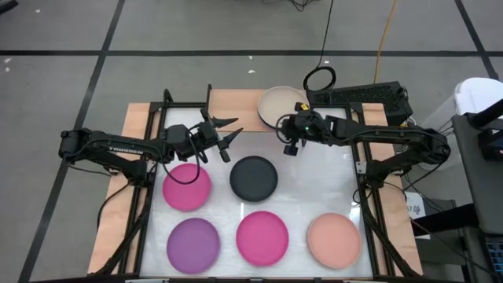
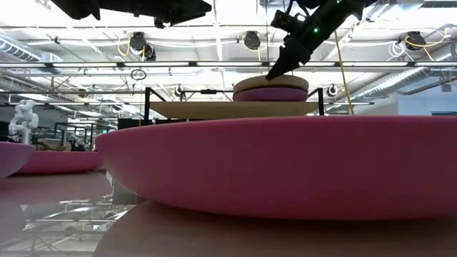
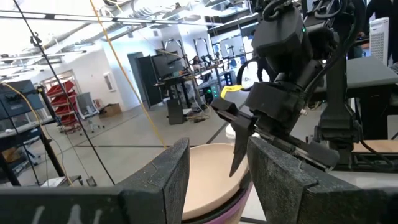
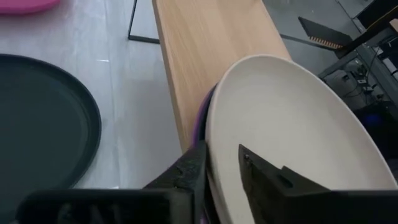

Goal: Place and stack plates onto a shelf
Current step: Stack the dark white plate on top of the black plate on the shelf, then stack the black plate on top of the dark white plate on the shelf

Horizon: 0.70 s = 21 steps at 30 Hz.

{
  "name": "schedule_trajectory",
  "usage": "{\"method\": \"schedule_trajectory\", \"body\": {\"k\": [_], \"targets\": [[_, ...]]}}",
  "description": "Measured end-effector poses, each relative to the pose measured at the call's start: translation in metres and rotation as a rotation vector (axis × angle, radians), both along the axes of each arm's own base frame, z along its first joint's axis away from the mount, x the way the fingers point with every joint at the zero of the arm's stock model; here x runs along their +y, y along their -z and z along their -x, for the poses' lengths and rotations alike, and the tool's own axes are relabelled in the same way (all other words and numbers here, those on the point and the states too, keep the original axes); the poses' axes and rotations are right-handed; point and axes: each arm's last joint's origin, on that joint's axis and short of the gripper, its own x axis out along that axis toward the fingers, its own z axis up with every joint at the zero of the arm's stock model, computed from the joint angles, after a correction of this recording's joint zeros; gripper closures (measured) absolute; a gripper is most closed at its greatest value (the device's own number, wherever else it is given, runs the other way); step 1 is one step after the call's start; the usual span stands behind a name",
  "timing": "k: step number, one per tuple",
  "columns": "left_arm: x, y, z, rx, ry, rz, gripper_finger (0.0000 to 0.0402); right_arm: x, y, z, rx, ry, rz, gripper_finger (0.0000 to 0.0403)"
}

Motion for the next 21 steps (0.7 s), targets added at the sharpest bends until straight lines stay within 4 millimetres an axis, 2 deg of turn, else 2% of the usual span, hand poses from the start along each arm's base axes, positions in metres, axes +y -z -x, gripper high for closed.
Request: {"method": "schedule_trajectory", "body": {"k": [9,16,21], "targets": [[0.000,0.000,0.000,0.000,0.000,0.000,0.0234,0.007,-0.009,0.005,-0.036,-0.021,0.011,0.0250],[-0.002,0.004,-0.001,0.047,0.006,-0.008,0.0234,0.039,-0.037,0.023,-0.149,-0.103,0.024,0.0239],[-0.015,0.013,-0.002,0.176,0.069,-0.098,0.0234,0.064,-0.038,0.044,-0.217,-0.145,-0.040,0.0246]]}}
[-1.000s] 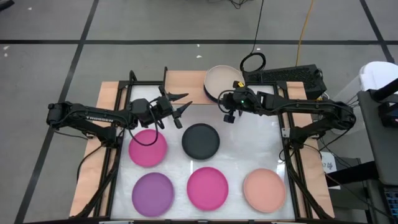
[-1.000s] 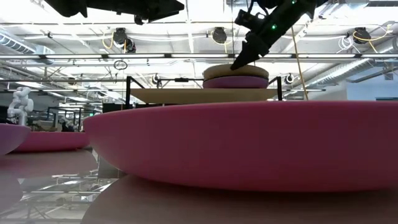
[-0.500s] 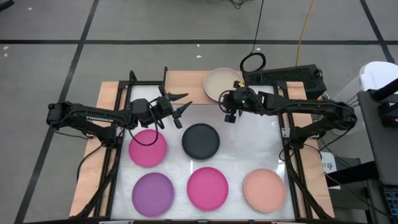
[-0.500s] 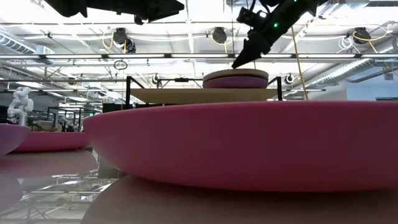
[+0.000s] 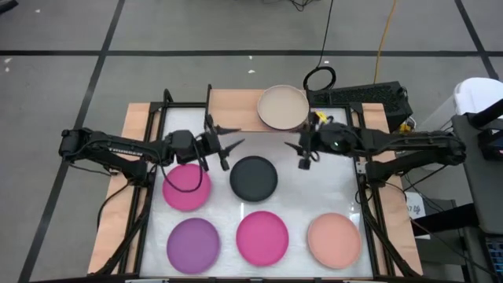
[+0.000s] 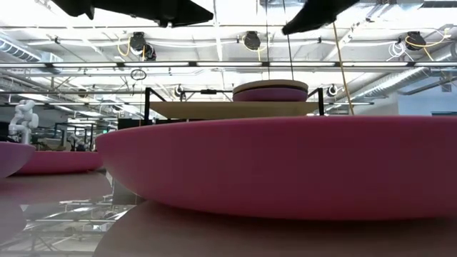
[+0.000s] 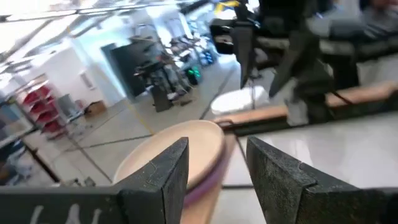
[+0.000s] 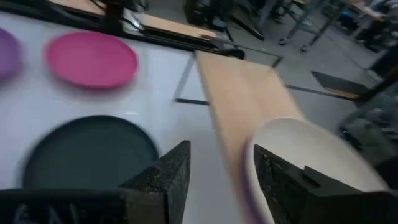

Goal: Place and stack plates onto a shelf
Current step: Stack the black plate on top of the dark white plate on the shelf

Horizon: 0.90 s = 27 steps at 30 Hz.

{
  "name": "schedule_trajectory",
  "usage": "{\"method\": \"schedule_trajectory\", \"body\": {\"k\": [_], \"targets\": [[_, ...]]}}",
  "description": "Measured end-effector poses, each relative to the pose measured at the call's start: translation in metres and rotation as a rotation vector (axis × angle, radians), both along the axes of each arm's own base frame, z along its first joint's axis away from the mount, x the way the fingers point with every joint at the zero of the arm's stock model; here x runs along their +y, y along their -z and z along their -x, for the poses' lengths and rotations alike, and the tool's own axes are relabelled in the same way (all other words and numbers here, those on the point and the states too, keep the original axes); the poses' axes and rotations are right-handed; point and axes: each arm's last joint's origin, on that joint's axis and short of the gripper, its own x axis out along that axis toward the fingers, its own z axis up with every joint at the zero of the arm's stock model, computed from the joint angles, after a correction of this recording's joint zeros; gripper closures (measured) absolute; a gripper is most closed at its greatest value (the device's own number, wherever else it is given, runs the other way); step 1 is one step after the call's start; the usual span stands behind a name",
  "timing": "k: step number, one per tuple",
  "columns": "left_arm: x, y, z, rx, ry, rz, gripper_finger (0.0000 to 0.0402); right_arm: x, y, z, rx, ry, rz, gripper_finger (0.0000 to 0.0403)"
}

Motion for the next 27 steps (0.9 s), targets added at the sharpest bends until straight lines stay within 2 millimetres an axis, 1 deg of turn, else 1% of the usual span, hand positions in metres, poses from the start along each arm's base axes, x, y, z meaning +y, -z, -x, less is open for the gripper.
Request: {"method": "schedule_trajectory", "body": {"k": [4,8,10,12,15,18,21,24,27], "targets": [[-0.010,0.005,0.000,0.059,0.040,-0.032,0.0234,0.016,0.018,0.017,-0.039,-0.034,-0.063,0.0247],[-0.019,0.008,-0.001,0.129,0.092,-0.027,0.0234,0.027,0.036,0.034,-0.081,0.001,-0.058,0.0247],[-0.023,0.007,-0.005,0.189,0.123,0.009,0.0234,0.032,0.042,0.041,-0.107,0.012,-0.048,0.0247],[-0.028,0.010,-0.011,0.300,0.143,0.042,0.0234,0.036,0.045,0.048,-0.143,0.008,-0.041,0.0247],[-0.034,0.017,-0.014,0.544,0.148,0.074,0.0234,0.040,0.046,0.055,-0.193,-0.017,-0.040,0.0247],[-0.040,0.015,-0.017,0.676,0.145,0.113,0.0234,0.042,0.046,0.060,-0.203,-0.042,-0.039,0.0247],[-0.049,0.028,-0.023,0.789,0.242,0.148,0.0234,0.044,0.045,0.063,-0.213,-0.058,-0.041,0.0247],[-0.062,0.044,-0.027,0.880,0.349,0.140,0.0234,0.045,0.045,0.063,-0.210,-0.065,-0.040,0.0248],[-0.073,0.061,-0.032,0.956,0.388,0.103,0.0234,0.045,0.045,0.063,-0.207,-0.065,-0.039,0.0248]]}}
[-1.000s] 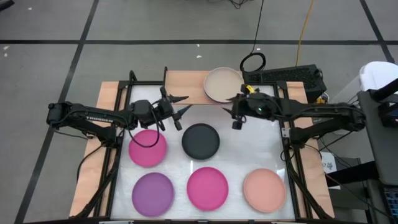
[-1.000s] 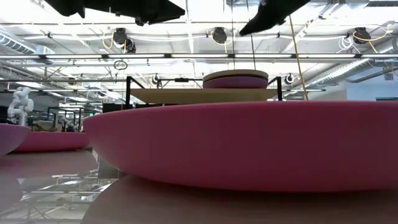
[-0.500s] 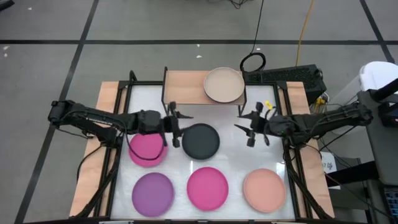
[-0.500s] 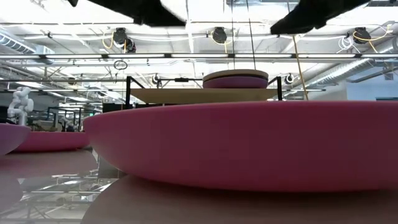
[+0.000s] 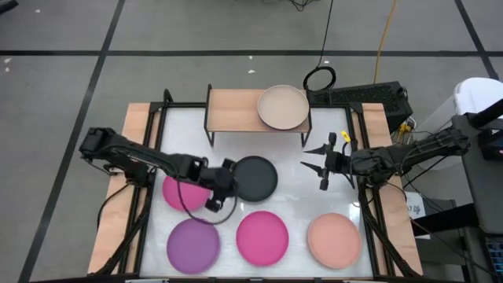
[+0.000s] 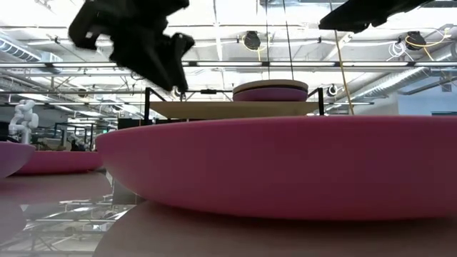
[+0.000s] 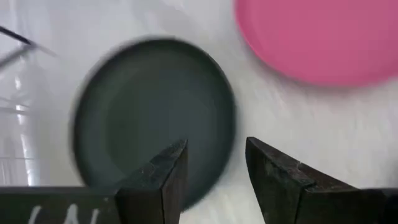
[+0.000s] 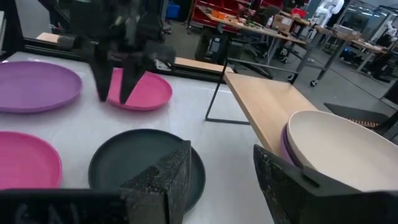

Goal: Place and stack plates onto a shelf
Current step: Stack the black plate on top of the dark white plate on the shelf

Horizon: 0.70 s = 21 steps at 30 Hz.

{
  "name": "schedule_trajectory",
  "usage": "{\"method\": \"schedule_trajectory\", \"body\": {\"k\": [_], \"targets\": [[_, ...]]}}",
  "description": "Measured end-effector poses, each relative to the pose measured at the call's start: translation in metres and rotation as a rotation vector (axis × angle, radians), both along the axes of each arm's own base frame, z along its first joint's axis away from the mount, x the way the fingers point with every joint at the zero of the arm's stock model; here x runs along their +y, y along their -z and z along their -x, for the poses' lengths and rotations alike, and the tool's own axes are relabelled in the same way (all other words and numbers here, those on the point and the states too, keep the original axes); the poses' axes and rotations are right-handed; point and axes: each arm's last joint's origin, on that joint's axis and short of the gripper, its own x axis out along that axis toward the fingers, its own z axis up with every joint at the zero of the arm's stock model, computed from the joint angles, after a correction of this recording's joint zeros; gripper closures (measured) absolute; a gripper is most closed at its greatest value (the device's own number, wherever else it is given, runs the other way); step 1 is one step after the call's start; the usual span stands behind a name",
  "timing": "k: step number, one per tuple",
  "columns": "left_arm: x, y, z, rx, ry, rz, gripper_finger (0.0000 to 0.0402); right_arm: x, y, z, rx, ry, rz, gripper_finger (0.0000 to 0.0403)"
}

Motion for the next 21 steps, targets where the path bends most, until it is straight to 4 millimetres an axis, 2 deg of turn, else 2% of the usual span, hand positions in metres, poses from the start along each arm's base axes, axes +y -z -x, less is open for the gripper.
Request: {"method": "schedule_trajectory", "body": {"k": [9,21], "targets": [[-0.015,0.044,-0.017,0.104,0.083,-0.062,0.0234,0.000,0.000,0.000,-0.007,0.001,-0.004,0.0247],[-0.003,0.073,-0.028,0.165,0.034,-0.136,0.0234,0.001,0.008,-0.002,-0.040,0.001,-0.031,0.0247]]}}
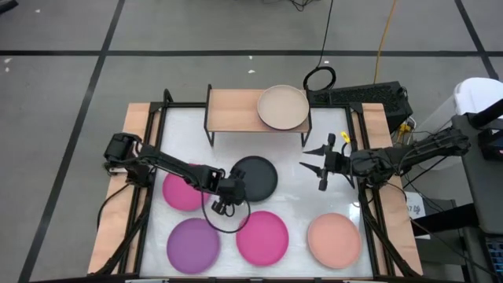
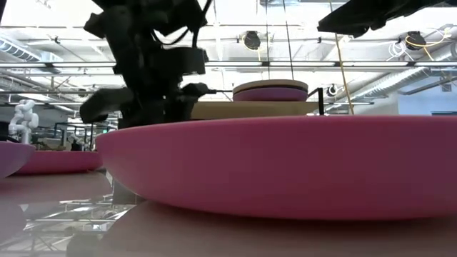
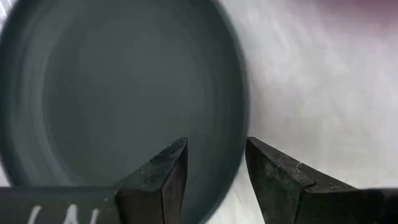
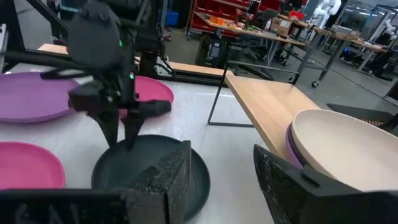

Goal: Place and stack plates onto a shelf
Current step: Stack the black plate on top of the dark white plate on the shelf

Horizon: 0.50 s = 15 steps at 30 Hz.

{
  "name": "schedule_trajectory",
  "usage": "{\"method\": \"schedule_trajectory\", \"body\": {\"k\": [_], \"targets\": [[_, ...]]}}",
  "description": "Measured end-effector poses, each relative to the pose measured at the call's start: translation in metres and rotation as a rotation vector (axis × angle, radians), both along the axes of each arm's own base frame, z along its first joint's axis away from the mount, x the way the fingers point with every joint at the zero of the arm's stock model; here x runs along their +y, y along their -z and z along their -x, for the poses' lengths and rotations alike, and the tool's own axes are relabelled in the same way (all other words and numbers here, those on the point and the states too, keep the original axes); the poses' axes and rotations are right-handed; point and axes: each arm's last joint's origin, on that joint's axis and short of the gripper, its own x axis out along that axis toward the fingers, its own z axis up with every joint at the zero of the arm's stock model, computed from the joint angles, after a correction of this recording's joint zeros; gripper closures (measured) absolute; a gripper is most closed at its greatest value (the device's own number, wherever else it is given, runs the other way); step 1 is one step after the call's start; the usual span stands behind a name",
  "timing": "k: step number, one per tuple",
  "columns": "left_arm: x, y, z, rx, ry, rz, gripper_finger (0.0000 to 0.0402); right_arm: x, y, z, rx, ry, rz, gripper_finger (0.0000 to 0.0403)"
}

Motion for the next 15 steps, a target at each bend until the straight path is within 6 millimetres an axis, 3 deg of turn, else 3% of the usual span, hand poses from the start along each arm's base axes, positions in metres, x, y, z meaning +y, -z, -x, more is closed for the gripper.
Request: {"method": "schedule_trajectory", "body": {"k": [6,15], "targets": [[0.0038,0.0092,-0.0038,0.009,-0.020,-0.023,0.0250,0.0000,0.0017,0.0000,-0.003,0.000,-0.002,0.0248],[0.0042,0.0091,-0.0046,0.000,-0.016,-0.038,0.0381,0.0001,0.0011,-0.0002,-0.010,0.000,-0.004,0.0247]]}}
